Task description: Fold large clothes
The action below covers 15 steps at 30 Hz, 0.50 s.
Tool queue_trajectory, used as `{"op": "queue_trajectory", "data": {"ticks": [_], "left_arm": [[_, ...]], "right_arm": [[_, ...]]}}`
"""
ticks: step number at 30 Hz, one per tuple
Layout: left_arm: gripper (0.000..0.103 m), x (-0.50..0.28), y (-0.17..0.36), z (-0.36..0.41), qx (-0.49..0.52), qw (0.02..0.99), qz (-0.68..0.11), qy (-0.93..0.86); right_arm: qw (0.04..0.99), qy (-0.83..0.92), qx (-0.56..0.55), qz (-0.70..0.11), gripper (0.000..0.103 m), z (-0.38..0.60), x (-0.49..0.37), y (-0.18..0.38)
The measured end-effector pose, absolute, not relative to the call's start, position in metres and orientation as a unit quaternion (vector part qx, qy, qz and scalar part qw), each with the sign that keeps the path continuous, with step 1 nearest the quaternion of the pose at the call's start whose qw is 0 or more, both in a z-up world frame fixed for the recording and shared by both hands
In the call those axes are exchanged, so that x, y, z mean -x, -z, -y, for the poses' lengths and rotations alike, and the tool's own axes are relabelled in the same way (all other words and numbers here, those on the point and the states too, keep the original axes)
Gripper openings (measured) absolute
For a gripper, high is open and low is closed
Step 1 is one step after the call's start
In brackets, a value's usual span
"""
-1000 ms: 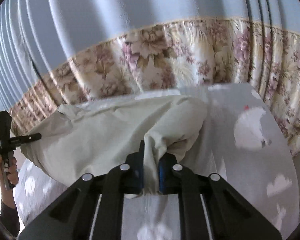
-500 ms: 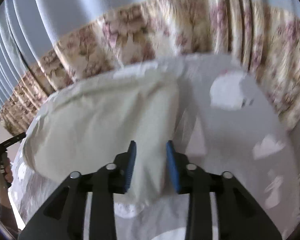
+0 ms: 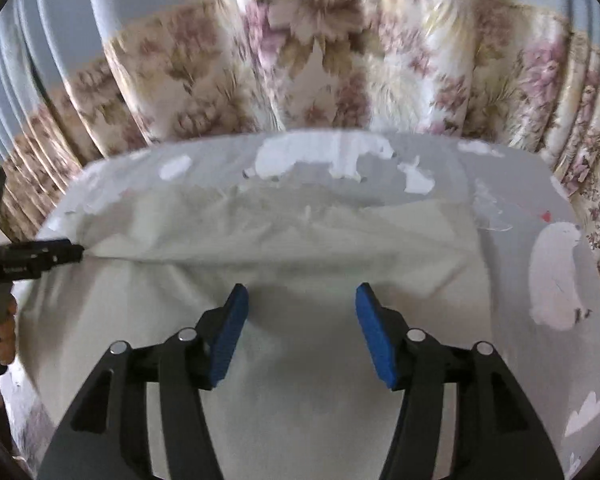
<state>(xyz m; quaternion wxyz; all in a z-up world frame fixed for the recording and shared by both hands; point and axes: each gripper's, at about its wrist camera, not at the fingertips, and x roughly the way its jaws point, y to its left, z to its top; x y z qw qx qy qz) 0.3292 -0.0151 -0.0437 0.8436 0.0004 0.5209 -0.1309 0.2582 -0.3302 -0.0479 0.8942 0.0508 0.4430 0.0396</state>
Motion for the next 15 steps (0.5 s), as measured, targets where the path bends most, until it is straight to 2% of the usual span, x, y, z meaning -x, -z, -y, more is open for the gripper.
{"op": "queue_trajectory", "data": {"ticks": [2, 3, 4, 5, 7, 9, 15], "left_arm": [[0.057, -0.336, 0.047, 0.021, -0.011, 0.842, -0.522, 0.132], [0.04, -0.341, 0.051, 0.025, -0.013, 0.838, -0.529, 0.136], [0.027, -0.343, 0.052, 0.025, -0.011, 0.836, -0.531, 0.139], [0.021, -0.346, 0.053, 0.027, -0.011, 0.835, -0.532, 0.141], [0.009, -0.351, 0.051, 0.034, -0.021, 0.84, -0.524, 0.14], [0.005, -0.353, 0.045, 0.043, -0.054, 0.854, -0.501, 0.13], [0.007, -0.374, 0.04, 0.042, -0.06, 0.875, -0.47, 0.1]], "right_arm": [[0.886, -0.04, -0.056, -0.459, 0.053, 0.329, -0.267, 0.06], [0.883, -0.046, -0.061, -0.464, 0.037, 0.328, -0.27, 0.065], [0.881, -0.05, -0.062, -0.466, 0.026, 0.327, -0.272, 0.067], [0.882, -0.046, -0.056, -0.465, 0.006, 0.325, -0.273, 0.069], [0.892, -0.033, -0.039, -0.449, 0.001, 0.322, -0.274, 0.065], [0.902, -0.009, -0.018, -0.43, 0.0, 0.32, -0.276, 0.057], [0.908, 0.088, 0.049, -0.406, 0.0, 0.322, -0.296, 0.051]]}}
